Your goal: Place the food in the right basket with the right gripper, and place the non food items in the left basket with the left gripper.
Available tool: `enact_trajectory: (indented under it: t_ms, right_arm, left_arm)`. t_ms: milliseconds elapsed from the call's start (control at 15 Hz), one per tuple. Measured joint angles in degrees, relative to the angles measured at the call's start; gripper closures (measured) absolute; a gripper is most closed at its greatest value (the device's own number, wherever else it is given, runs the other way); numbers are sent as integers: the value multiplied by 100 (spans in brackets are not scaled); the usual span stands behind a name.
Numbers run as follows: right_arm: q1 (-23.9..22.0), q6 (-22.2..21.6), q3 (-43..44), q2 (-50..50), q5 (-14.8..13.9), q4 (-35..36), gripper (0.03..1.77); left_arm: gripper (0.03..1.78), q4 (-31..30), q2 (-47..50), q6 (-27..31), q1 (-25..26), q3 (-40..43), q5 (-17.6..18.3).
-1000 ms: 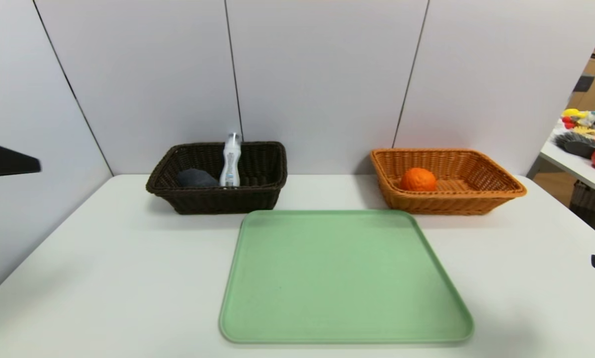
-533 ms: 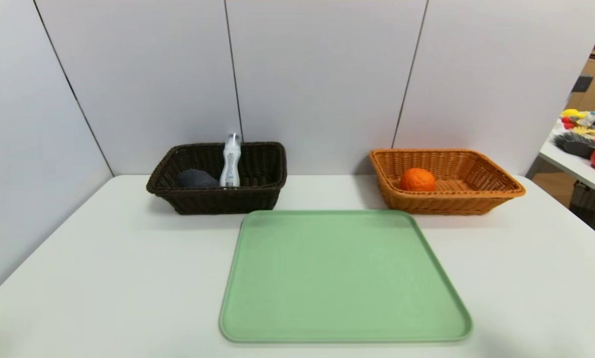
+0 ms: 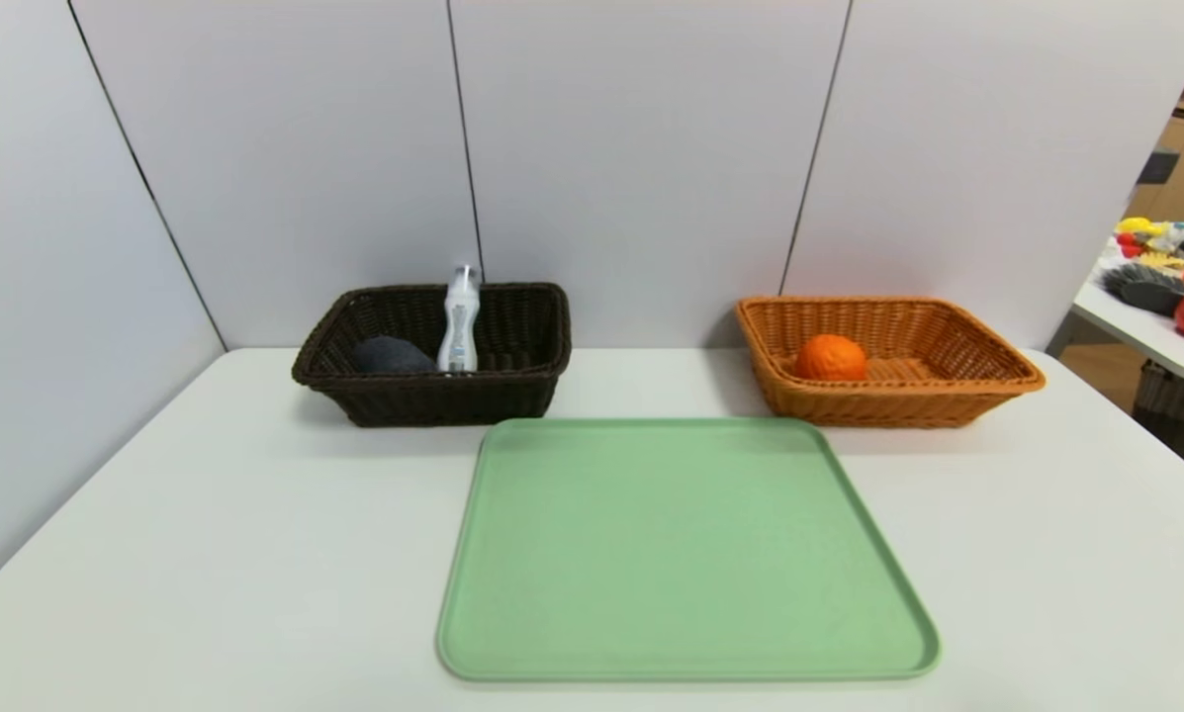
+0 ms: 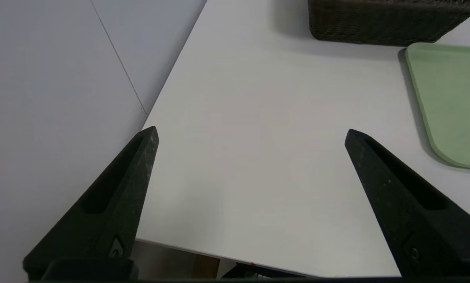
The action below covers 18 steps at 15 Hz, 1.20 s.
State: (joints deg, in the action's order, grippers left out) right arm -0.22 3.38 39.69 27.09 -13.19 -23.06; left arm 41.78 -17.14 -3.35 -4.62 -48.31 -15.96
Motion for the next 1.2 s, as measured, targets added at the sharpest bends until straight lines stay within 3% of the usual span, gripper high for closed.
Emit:
enact_trajectory:
  t_ms: [200, 400, 533, 733, 1000, 1200]
  right_arm:
    - [4, 84, -15, -397, 126, -44, 10]
    - [4, 102, -30, -634, 132, -46, 10]
    - [11, 105, -39, -780, 126, -61, 10]
    - [12, 100, -39, -890, 82, -57, 10]
    - [15, 139, -9, -973, 138, -33, 10]
    - [38, 262, -74, -1224, 385, -6, 10]
  left_arm:
    - [12, -241, 122, 151, 528, 46, 179]
    - [12, -357, 174, 335, 875, 61, 965]
    - [12, -366, 201, 340, 803, 61, 1130]
    - [12, -355, 226, 328, 500, 2, 948]
    - [12, -350, 435, 464, 472, 171, 1007]
    - [12, -410, 913, 809, 472, 496, 1591]
